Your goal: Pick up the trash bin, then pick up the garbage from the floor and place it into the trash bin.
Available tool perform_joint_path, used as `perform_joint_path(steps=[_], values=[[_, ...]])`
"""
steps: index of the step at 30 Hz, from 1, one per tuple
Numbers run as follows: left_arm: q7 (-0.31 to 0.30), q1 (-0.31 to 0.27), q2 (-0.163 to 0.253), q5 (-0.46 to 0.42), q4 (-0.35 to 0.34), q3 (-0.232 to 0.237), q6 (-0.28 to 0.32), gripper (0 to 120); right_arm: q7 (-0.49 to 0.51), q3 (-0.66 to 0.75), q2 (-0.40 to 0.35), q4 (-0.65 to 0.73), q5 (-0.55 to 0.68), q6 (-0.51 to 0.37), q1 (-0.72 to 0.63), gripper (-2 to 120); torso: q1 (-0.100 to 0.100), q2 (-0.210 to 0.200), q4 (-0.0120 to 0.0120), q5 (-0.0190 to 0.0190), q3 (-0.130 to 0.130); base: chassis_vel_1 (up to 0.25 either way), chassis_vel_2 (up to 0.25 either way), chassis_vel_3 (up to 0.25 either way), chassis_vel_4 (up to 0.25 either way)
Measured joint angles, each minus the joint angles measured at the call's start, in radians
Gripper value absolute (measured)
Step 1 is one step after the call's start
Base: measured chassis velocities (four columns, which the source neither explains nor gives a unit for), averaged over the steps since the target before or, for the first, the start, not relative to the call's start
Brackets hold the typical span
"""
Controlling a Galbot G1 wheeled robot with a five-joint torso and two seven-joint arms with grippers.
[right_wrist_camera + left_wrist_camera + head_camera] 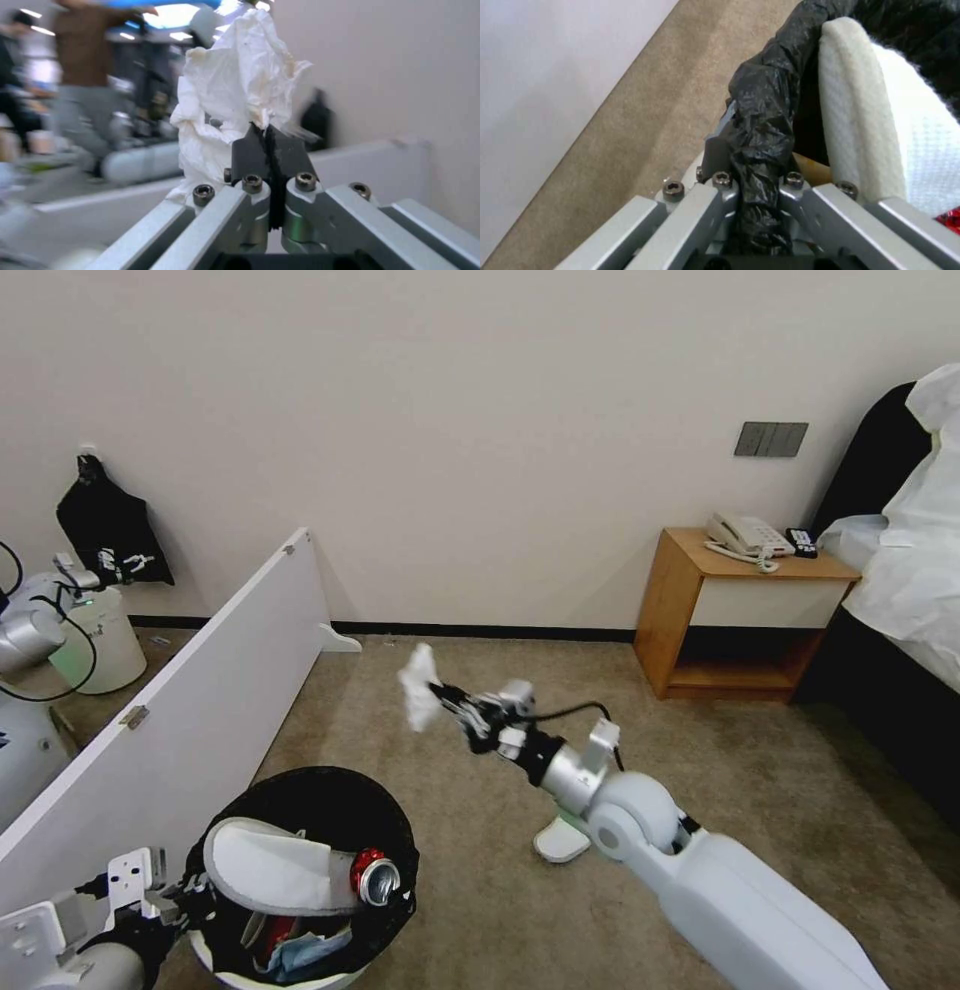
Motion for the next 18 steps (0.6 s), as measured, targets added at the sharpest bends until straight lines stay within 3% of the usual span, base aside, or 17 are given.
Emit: perform_joint_path(steps=[7, 18], values=[[0.000, 0.000, 0.002, 0.002, -0.001, -0.003, 0.001, 2, -0.068, -0.131, 0.027, 0.023, 0.089, -0.016, 0.122, 0, 0.000, 0.000, -0.0002, 0.0001, 0.000, 0.000, 0.000, 0.000, 0.000], [0.003, 0.000, 0.005, -0.003, -0.003, -0.016, 0.001, 2, -0.080, -0.326, -0.019, 0.066, 0.188, -0.124, 0.298, 0, 0.000, 0.000, 0.0001, 0.0002, 0.000, 0.000, 0.000, 0.000, 0.000]])
